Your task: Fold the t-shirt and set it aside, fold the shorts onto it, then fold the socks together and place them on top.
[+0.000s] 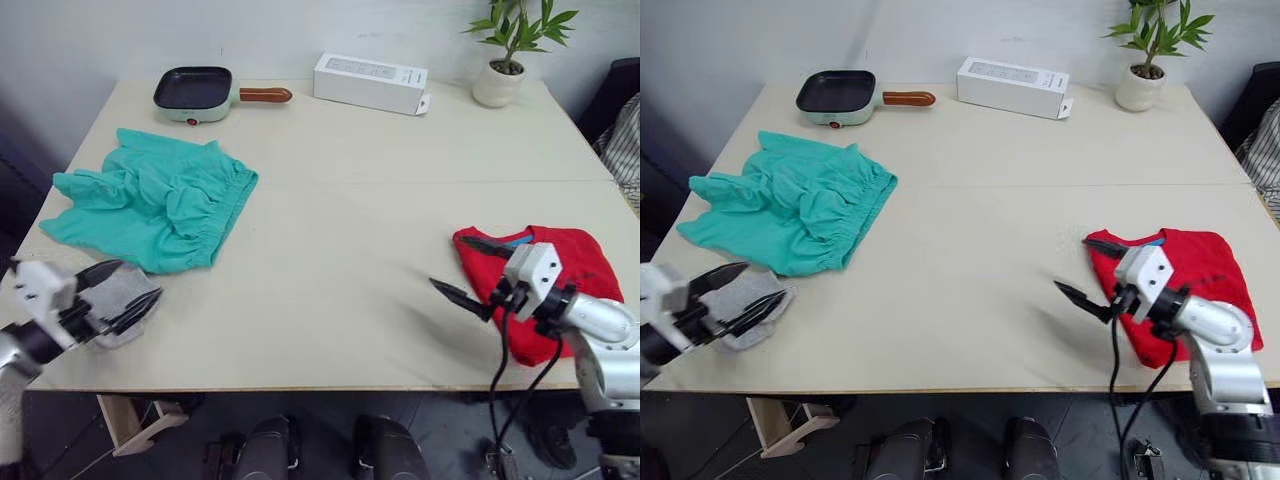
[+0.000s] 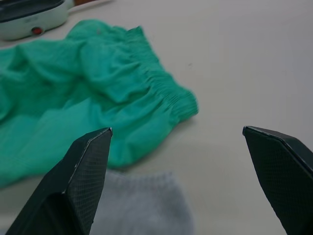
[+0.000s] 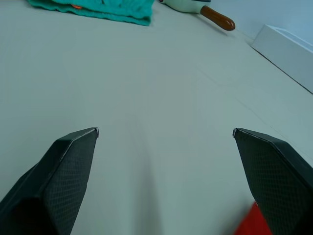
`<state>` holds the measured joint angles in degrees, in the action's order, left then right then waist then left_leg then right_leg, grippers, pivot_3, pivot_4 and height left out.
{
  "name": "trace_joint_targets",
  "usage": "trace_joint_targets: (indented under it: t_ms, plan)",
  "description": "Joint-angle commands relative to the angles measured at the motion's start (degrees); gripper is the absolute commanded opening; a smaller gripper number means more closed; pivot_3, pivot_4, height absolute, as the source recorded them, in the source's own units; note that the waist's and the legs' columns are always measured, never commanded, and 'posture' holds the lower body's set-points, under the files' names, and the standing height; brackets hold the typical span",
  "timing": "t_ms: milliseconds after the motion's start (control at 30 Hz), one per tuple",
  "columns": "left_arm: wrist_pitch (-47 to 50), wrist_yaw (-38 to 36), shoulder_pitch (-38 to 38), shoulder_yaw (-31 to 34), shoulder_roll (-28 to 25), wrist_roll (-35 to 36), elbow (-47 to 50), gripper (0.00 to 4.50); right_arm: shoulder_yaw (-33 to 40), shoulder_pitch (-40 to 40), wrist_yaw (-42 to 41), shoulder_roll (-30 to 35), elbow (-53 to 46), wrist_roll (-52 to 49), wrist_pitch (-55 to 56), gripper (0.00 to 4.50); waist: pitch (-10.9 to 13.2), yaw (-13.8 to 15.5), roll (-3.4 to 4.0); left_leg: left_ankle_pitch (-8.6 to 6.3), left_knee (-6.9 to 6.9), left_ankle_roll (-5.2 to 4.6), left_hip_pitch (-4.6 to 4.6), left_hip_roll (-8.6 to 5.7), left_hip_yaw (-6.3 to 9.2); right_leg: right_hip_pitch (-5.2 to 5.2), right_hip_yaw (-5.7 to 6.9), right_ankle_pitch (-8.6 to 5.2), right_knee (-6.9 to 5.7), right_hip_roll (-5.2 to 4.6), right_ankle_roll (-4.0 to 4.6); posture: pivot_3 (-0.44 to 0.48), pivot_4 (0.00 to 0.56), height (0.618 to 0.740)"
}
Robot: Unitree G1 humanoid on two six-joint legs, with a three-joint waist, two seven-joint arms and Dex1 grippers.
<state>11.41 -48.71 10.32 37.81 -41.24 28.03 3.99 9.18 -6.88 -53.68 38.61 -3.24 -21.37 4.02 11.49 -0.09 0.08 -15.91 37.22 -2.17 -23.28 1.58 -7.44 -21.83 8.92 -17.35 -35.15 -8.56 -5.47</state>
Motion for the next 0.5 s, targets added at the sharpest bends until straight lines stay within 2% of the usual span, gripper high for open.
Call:
trace_joint_targets:
  t_ms: [33, 67, 100, 133, 167, 233, 367, 433, 500]
  plan:
    - [-2.41, 1.36, 5.26, 7.32, 0.92, -0.07, -0.83, 4.50, 0.08, 0.97, 2.12, -2.26, -3.24, -0.95, -1.16, 4.48, 0.01, 0.03, -0.09, -0.04, 0.00, -0.05, -0.01, 0.03, 0.01, 0.02, 0.01, 0.00, 0.12, -0.01, 0.00, 0.000, 0.150, 0.740]
    - [-2.81, 1.65, 7.20, 9.07, 1.29, -0.18, -1.99, 4.50, -0.43, 1.16, 2.14, -2.95, -3.40, -0.98, -1.27, 4.48, 0.03, -0.45, -0.03, -0.08, -0.17, -0.34, -0.06, -0.22, 0.57, 0.55, 0.49, -0.01, 0.37, -0.08, -0.01, 0.000, 0.150, 0.740]
    - [-3.20, 2.20, 8.61, 10.50, 1.51, -0.47, -3.44, 4.50, -0.61, 1.40, 2.39, -3.41, -3.61, -0.57, -1.03, 4.48, 0.01, -1.02, -0.09, 0.30, -0.60, -0.50, 0.10, -0.92, 1.75, 1.07, 1.21, -0.05, 0.44, -0.16, -0.18, 0.000, 0.150, 0.740]
    - [-3.16, 2.69, 9.57, 11.62, 1.65, -0.32, -4.56, 4.50, -0.43, 1.65, 2.91, -3.91, -3.90, -0.78, -1.60, 4.48, 0.02, -1.66, -0.19, 0.66, -0.95, -0.56, 0.17, -1.50, 2.57, 1.37, 1.93, -0.17, 0.31, -0.39, -0.41, 0.000, 0.150, 0.740]
    - [-2.45, 3.16, 10.89, 13.04, 1.72, 0.09, -5.69, 4.50, 0.06, 2.40, 3.65, -4.14, -4.55, -0.49, -1.39, 4.48, 0.05, -1.55, -0.17, 1.12, -1.21, -0.68, 0.15, -2.12, 3.25, 1.25, 2.12, -0.44, -0.01, -0.98, -0.82, 0.000, 0.150, 0.740]
    - [-1.69, 3.83, 12.85, 15.56, 1.83, 0.93, -7.61, 4.50, 1.03, 5.28, 2.95, -4.10, -6.11, -0.65, 0.74, 4.48, 0.07, -0.61, -0.20, 1.15, -1.10, -0.58, 0.11, -2.22, 3.25, 1.13, 1.62, -0.70, -0.37, -1.07, -0.82, 0.000, 0.150, 0.740]
    - [0.00, 4.12, 16.57, 17.28, 1.62, 0.54, -10.32, 4.50, 0.37, 16.11, -3.65, -3.16, -9.52, -0.46, 8.96, 4.48, 0.04, 1.68, -0.27, 1.01, -1.08, -0.18, 0.12, -1.88, 3.24, 1.16, 1.55, -0.77, -0.18, -1.05, -0.67, 0.000, 0.150, 0.740]
    - [1.37, 3.75, 16.88, 17.32, 1.61, 1.88, -9.11, 4.50, 0.41, 19.64, -4.87, -3.55, -10.92, -1.54, 10.46, 4.48, 0.04, 2.02, -0.29, 0.97, -1.09, -0.18, 0.12, -1.87, 3.24, 1.20, 1.53, -0.79, -0.09, -1.05, -0.63, 0.000, 0.150, 0.740]
    - [5.06, 2.28, 15.03, 15.33, -0.28, 5.16, -3.48, 4.50, 1.08, 22.75, -3.42, -4.57, -13.24, -1.43, 11.40, 4.48, 0.03, 1.96, -0.30, 0.96, -1.08, -0.20, 0.11, -1.83, 3.23, 1.24, 1.34, -0.79, 0.12, -0.97, -0.57, 0.000, 0.150, 0.740]
